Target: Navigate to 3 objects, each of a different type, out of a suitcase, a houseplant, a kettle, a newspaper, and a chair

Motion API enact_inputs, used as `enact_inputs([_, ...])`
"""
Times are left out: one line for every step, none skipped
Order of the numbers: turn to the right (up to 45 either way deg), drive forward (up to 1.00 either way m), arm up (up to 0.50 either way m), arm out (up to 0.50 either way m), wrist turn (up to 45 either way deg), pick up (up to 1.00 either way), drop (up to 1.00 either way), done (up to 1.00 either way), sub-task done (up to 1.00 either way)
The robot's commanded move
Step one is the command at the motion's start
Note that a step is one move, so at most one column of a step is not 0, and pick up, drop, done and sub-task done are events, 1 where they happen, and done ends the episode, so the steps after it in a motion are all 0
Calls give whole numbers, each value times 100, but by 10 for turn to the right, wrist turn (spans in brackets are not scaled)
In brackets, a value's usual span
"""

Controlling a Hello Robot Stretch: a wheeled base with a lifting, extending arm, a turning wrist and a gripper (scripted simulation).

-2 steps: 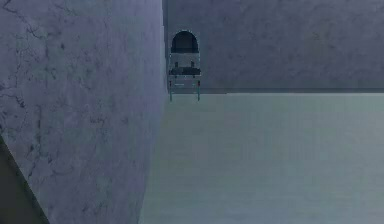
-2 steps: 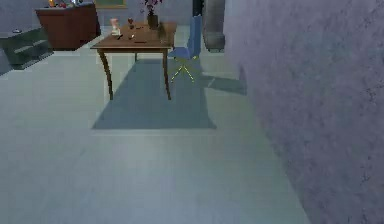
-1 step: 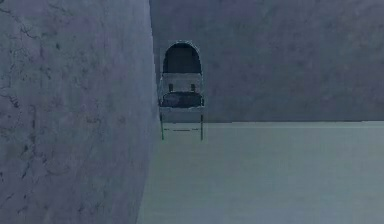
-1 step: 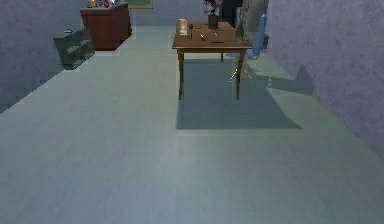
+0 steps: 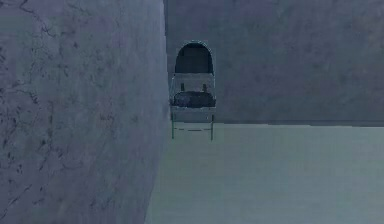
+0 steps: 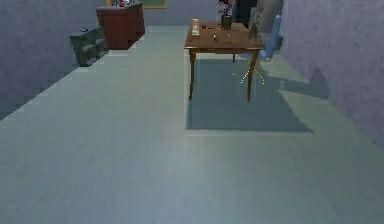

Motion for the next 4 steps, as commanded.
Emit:
enact_inputs([0, 90, 0, 0, 0, 0, 0, 0, 0])
enact_inputs([0, 0, 0, 0, 0, 0, 0, 0, 100])
enact_inputs([450, 0, 0, 0, 0, 0, 0, 0, 0])
enact_inputs([450, 0, 0, 0, 0, 0, 0, 0, 0])
